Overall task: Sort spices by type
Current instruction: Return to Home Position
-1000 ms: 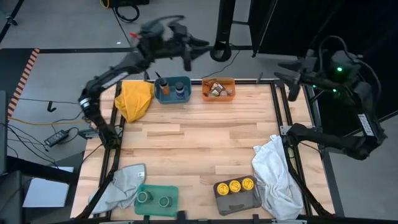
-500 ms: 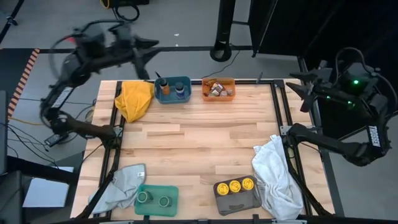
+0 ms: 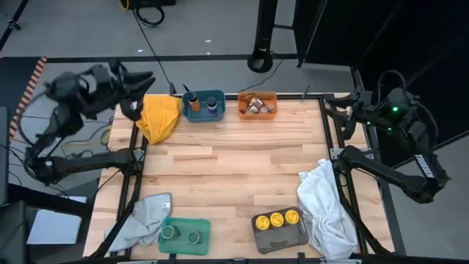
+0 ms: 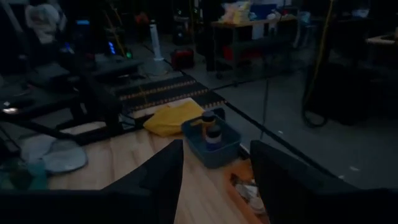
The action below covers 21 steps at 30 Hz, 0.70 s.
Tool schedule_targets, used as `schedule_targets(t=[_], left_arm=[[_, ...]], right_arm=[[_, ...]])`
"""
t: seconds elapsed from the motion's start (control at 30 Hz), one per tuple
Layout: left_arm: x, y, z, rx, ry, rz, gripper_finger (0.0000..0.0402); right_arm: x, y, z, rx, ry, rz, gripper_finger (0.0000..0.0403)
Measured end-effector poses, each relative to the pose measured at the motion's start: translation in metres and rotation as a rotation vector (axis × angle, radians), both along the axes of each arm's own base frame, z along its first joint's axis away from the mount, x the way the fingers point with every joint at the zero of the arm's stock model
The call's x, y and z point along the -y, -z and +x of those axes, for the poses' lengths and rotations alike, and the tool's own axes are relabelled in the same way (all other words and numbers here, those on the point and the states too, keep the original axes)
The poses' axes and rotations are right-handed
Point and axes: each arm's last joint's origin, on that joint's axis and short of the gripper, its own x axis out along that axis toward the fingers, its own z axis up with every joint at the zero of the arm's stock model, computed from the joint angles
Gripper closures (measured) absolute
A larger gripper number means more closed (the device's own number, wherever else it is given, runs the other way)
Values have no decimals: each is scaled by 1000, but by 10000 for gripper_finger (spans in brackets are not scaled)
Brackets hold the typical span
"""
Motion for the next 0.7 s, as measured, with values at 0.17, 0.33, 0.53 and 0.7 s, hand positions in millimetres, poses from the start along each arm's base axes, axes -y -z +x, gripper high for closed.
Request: schedule_targets(t=[0.17,0.33,0.53,0.7], left_arm=[[9,47,-15,117,10,-19,307],[12,93,-22,173,25,-63,307],[14,140,-27,203,19,-94,307],[13,171,-25,227,27,-162,307]], right_arm=[[-1,20,0,25,-17,57,208],[-9,33,-6,62,-45,104,208],[-22,54,-16,110,-127,142,208],[-25,81,-21,177,-73,222,208]])
